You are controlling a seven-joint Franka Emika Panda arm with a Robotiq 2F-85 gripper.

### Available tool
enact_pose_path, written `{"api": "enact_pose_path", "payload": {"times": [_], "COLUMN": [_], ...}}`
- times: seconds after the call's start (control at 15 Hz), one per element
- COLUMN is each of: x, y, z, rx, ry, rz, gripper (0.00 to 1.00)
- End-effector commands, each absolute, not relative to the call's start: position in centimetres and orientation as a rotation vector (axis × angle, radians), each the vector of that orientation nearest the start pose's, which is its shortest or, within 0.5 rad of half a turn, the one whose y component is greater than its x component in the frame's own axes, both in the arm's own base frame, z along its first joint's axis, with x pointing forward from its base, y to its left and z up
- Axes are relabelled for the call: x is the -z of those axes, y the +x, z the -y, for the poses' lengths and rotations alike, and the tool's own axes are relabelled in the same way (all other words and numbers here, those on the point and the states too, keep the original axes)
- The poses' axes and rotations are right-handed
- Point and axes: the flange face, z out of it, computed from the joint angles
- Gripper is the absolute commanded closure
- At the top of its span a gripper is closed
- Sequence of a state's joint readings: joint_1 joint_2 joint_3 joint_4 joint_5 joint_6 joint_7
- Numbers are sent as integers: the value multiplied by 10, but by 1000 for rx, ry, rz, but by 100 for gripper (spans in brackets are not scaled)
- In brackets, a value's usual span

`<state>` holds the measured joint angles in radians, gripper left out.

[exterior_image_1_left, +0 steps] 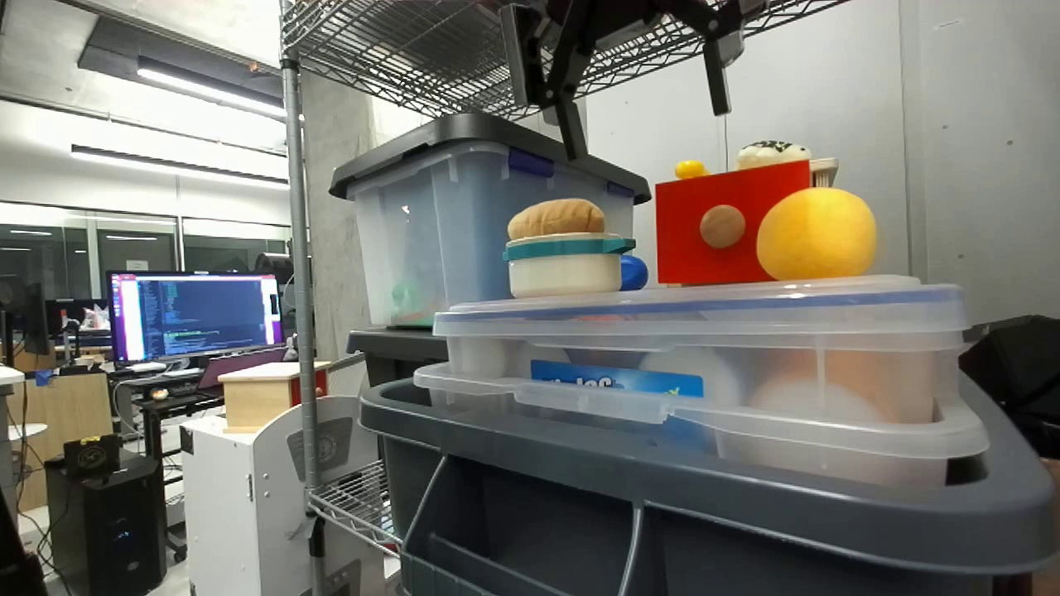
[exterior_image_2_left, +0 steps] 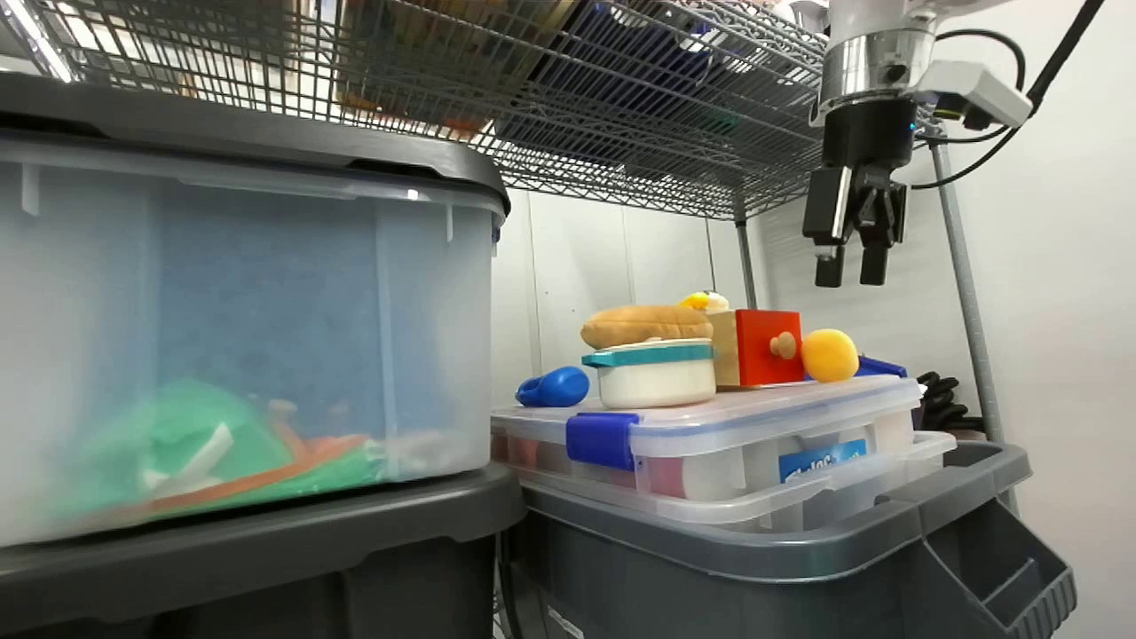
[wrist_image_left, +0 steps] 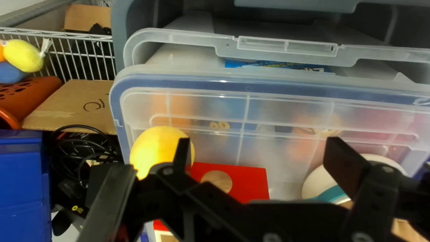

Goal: Put the brown object inside the pot

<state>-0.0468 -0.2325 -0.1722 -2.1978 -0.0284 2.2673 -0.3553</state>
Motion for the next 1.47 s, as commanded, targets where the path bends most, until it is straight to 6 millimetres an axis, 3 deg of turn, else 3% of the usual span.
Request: {"api": "enact_pose_path", "payload": {"times": [0.0, 0.27, 0.8, 1.4], "x": [-523, -531, -526, -486], "y": [512, 518, 521, 557], "z": [125, 150, 199, 215], "rx": [489, 512, 522, 447], "ry": [-3168, -3177, -3182, -3180], "rz": [282, 267, 212, 162], "gripper": [0, 0, 0, 0]}}
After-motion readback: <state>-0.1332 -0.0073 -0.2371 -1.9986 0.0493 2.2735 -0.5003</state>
